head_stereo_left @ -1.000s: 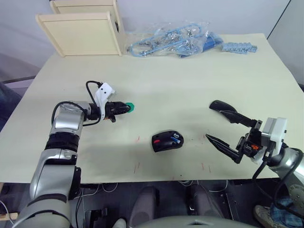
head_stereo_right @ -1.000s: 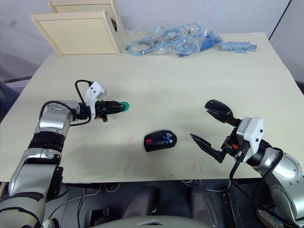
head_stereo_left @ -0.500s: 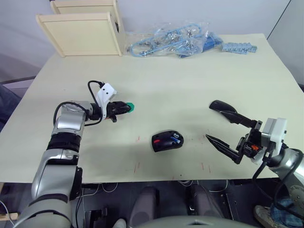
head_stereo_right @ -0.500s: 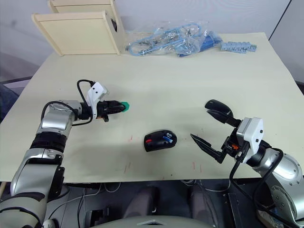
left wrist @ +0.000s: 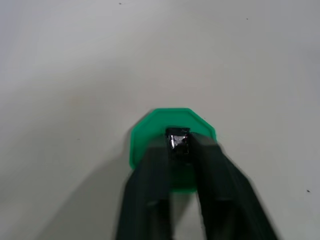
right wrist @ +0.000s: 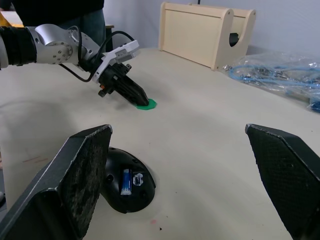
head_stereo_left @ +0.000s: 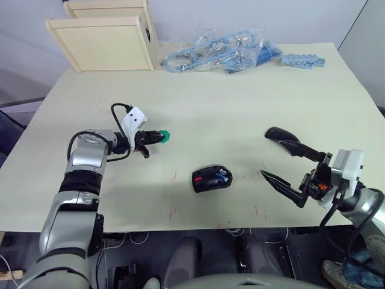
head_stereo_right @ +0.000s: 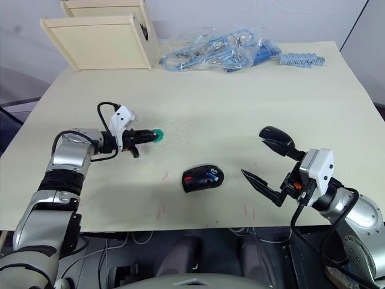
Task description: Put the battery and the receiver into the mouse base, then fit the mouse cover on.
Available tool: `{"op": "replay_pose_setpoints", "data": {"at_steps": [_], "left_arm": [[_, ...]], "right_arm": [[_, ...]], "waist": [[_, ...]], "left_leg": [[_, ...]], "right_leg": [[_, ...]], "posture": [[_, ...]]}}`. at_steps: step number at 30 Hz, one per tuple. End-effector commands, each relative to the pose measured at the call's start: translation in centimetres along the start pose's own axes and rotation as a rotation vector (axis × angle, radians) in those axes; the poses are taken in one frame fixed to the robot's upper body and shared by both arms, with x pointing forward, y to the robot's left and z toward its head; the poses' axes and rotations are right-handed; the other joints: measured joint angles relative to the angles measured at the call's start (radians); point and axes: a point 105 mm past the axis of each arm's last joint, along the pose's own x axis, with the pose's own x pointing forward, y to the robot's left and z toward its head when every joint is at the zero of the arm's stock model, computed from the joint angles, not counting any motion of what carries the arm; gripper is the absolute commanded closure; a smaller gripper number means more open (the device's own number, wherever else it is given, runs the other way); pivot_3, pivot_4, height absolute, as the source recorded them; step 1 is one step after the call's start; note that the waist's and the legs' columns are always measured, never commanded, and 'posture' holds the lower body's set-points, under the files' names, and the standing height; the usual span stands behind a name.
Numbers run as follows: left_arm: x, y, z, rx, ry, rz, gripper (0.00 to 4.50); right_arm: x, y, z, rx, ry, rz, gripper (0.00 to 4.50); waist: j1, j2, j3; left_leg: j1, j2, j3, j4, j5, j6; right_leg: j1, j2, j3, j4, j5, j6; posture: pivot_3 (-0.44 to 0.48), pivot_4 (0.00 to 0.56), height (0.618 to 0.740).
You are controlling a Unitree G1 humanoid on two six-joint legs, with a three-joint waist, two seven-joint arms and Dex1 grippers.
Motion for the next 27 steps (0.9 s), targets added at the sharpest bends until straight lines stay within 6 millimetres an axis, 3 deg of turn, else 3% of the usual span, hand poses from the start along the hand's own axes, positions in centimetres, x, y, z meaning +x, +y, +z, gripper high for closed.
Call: {"op": "replay_pose_setpoints", "data": {"at_steps": [1,16,20,27], "left_arm": [[-0.1,-0.2,-0.6,0.014,0.025,-0.010,4.45],[-1.5,0.1,1.2,-0.080,-0.071,-0.057,4.45],[-1.8,0.2,1.6,-0.106,-0.084,-0.062,3.12],[-2.5,1.0,2.2,-0.112,-0.119,-0.029,3.12]], "right_arm": [[0.1,0.4,1.0,-0.041,-0.028,0.020,0.00],[0.3,0.3,1.0,-0.041,-0.031,0.024,0.00],[0.3,0.3,1.0,-0.040,-0.032,0.024,0.00],[0.4,0.3,0.9,-0.039,-0.034,0.023,0.00]], "waist": [[0.000,0.000,0.000],[0.000,0.000,0.000],[0.000,0.000,0.000],[0.000,0.000,0.000]], "left_leg": [[0.000,0.000,0.000,0.000,0.000,0.000],[0.000,0.000,0.000,0.000,0.000,0.000],[0.000,0.000,0.000,0.000,0.000,0.000],[0.000,0.000,0.000,0.000,0.000,0.000]], "right_leg": [[0.000,0.000,0.000,0.000,0.000,0.000],[0.000,0.000,0.000,0.000,0.000,0.000],[0.000,0.000,0.000,0.000,0.000,0.000],[0.000,0.000,0.000,0.000,0.000,0.000]], "posture": [[0.000,0.150,0.740],[0.000,0.150,0.740],[0.000,0.150,0.740],[0.000,0.150,0.740]]}}
